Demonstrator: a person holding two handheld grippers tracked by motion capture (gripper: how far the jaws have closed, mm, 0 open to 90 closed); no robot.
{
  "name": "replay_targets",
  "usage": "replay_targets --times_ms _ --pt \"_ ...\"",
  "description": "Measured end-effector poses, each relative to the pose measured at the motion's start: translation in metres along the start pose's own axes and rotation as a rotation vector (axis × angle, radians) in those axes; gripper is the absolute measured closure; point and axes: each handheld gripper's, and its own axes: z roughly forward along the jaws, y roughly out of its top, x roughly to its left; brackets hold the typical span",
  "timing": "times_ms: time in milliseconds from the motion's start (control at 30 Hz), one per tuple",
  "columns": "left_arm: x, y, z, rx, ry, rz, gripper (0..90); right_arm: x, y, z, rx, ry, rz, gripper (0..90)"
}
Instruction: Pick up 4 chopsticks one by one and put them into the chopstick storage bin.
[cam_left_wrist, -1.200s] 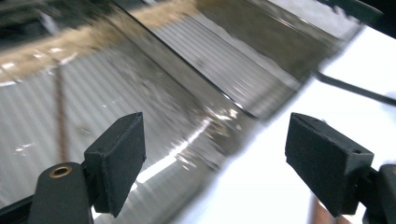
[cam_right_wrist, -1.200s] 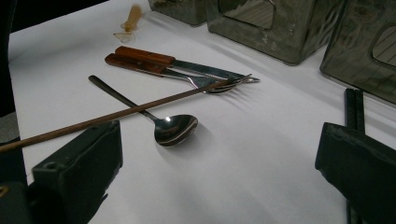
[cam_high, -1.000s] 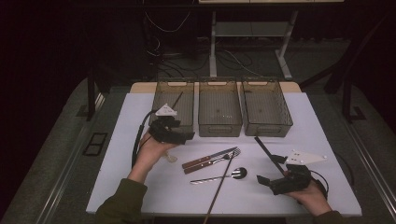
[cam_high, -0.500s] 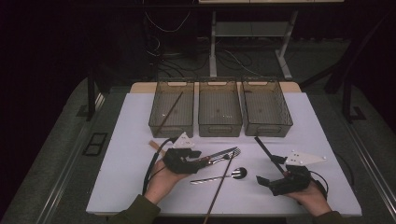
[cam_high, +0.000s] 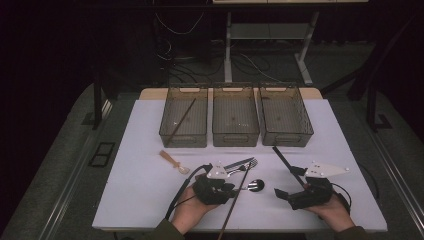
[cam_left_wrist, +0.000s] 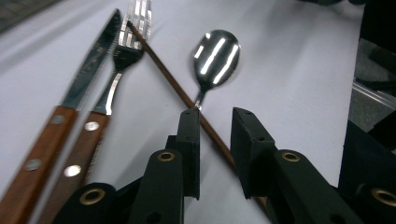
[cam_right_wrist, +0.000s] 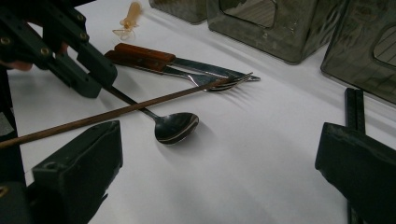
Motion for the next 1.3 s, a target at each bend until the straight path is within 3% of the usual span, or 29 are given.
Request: replay_targets --times_ms 233,333,400,433,467,533,667,900,1000,1100,1300 --pt "-0.004 -0.002 0.012 0.018 0.011 0.000 73.3 0.000 0.000 0.000 0.001 0.000 0.000 1.0" --pt "-0.005 -0.003 0.017 0.044 0.018 0.018 72.4 -0.001 0.000 0.000 0.001 -0.001 0.001 1.0" --pt "-0.008 -0.004 0.021 0.048 0.029 -0.005 71.5 0.000 0.000 0.000 0.001 0.000 0.001 1.0" --pt "-0.007 -0.004 0.021 0.053 0.031 0.020 71.3 0.000 0.000 0.000 0.002 0.000 0.000 1.0" --pt "-0.009 -0.004 0.022 0.048 0.038 0.012 71.2 0.000 0.000 0.000 0.002 0.000 -0.001 1.0" --pt "-0.010 -0.004 0.022 0.058 0.049 0.042 71.1 0.000 0.000 0.000 0.001 -0.001 -0.003 1.0" --pt "-0.013 -0.002 0.023 0.074 0.068 0.056 72.5 0.000 0.000 0.001 0.004 0.000 -0.002 1.0" --pt "-0.009 -0.002 0.018 0.093 0.061 0.043 75.5 -0.001 0.000 0.000 0.000 -0.002 0.000 1.0" --pt "-0.006 -0.004 0.016 0.083 0.048 0.010 76.3 -0.001 0.000 0.000 0.001 -0.001 0.002 1.0" --pt "-0.002 -0.003 0.014 0.098 0.036 0.017 75.7 -0.001 0.000 0.000 0.000 -0.001 0.003 1.0" --pt "0.012 0.012 0.014 0.035 0.063 -0.023 70.7 -0.001 0.000 0.000 0.002 -0.004 0.002 1.0"
